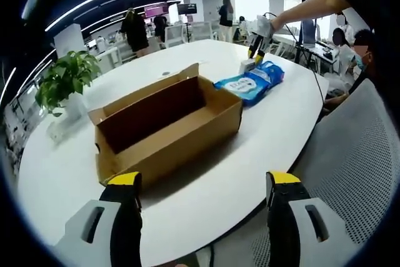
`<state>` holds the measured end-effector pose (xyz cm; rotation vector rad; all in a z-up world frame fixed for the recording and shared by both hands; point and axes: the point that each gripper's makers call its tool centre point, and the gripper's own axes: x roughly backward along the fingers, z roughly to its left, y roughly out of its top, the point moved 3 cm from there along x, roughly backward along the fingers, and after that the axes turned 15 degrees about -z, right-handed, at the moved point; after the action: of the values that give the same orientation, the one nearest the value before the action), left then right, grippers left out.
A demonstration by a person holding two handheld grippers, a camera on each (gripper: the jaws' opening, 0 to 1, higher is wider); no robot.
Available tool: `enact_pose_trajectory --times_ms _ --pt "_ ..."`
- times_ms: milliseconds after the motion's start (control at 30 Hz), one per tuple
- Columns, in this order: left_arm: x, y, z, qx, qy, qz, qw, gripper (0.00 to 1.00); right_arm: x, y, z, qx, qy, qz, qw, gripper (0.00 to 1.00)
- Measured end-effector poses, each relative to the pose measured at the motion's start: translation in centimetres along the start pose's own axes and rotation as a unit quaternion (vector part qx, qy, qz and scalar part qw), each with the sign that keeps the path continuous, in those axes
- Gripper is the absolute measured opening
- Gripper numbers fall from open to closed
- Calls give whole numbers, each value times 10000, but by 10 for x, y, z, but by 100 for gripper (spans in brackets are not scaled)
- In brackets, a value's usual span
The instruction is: Operate the shoe box by opening the lid, removing the specified soft item, and placing it in the target area until the item is outside and the box remains undamaged.
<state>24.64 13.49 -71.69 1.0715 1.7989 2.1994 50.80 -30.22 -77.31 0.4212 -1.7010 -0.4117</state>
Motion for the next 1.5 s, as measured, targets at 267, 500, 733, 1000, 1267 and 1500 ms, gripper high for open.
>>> enact_pose_trajectory --times_ms 267,500,733,1000,1267,1500 --pt "0 -2 0 -28 -30 44 10000 84 2 -7 -1 78 13 101 9999 14" --pt "0 -1 1 -31 -3 45 10000 84 2 -11 -8 131 3 146 9998 14" --pt "0 -1 2 -33 11 46 10000 84 1 -12 -10 201 48 178 9996 14" --pt "-1 -1 3 -21 36 36 10000 84 1 -12 -16 207 -6 200 9996 14" --pt "-1 -1 3 -18 37 48 10000 83 1 -14 -21 251 -65 229 9994 15" --pt "-1 -1 4 -15 58 49 10000 83 0 -14 -25 314 -108 243 9992 15"
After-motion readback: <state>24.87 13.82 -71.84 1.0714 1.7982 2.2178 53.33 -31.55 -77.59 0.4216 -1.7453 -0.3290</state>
